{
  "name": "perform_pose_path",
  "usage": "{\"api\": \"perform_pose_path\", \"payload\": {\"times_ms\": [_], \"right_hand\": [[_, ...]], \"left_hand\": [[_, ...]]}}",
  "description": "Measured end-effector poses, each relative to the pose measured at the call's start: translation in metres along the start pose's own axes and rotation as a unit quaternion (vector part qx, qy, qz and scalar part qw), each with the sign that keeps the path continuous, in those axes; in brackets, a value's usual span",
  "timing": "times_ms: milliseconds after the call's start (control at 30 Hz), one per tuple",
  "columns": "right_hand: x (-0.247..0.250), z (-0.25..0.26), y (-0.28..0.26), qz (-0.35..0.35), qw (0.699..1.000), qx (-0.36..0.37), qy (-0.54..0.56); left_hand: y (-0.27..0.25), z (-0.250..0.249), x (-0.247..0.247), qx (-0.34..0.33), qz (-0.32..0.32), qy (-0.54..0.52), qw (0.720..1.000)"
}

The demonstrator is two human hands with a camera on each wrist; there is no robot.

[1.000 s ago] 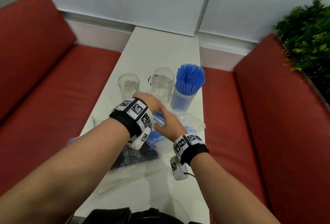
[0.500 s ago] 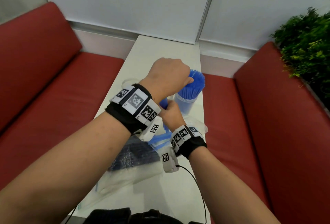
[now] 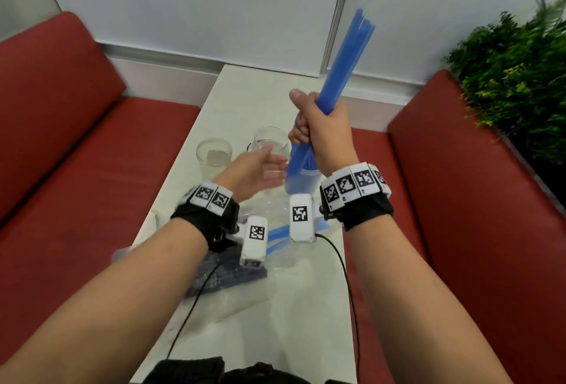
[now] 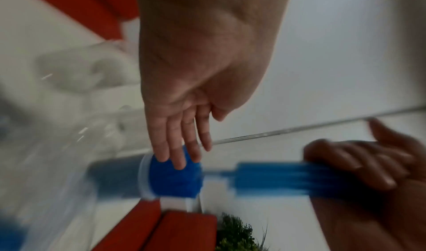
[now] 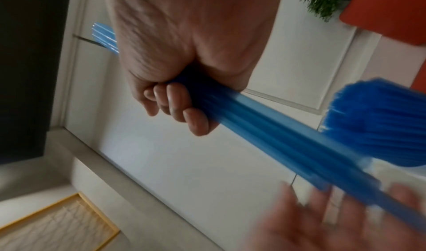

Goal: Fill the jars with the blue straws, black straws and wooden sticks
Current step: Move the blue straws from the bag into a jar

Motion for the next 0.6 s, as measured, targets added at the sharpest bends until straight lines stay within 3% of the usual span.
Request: {"api": "perform_pose_path", "payload": {"times_ms": [100,233,300,400,533,600], "right_hand": [[-0.008,0.003,-0.001,0.018,1.0,0.009,0.002],[-0.013,-0.009,-0.007,0.031,0.999,0.014,-0.025],[-0.013,-0.01,-0.009,0.032,0.999,0.017,-0.033],[-0.009,-0.011,-0.007,0.023,0.999,0.009,-0.033],[-0.004,-0.024,-0.009,0.012,0.999,-0.008,-0.05],[0.001,-0.035,-0.011,0.015,0.996,-0.028,-0.086]], "left_hand": [[-0.002,0.043,-0.019,0.089,0.024,-0.237,0.967],[-0.01,0.047,-0.05,0.127,0.109,-0.402,0.9],[-0.009,0.046,-0.052,0.124,0.111,-0.408,0.898],[0.0,0.053,-0.039,0.124,0.07,-0.352,0.925],[0.006,0.063,-0.034,0.172,0.096,-0.38,0.904],[0.011,0.073,-0.025,0.176,0.065,-0.37,0.91]]}}
Point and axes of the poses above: each hand's wrist, its own y-axis towards the middle knuckle, its own x-axis out of the back of the hand, z = x × y, the point moved 8 cm from there along y, towards the middle knuckle, and after that the axes turned 7 degrees about -x, right-handed, at the moved point
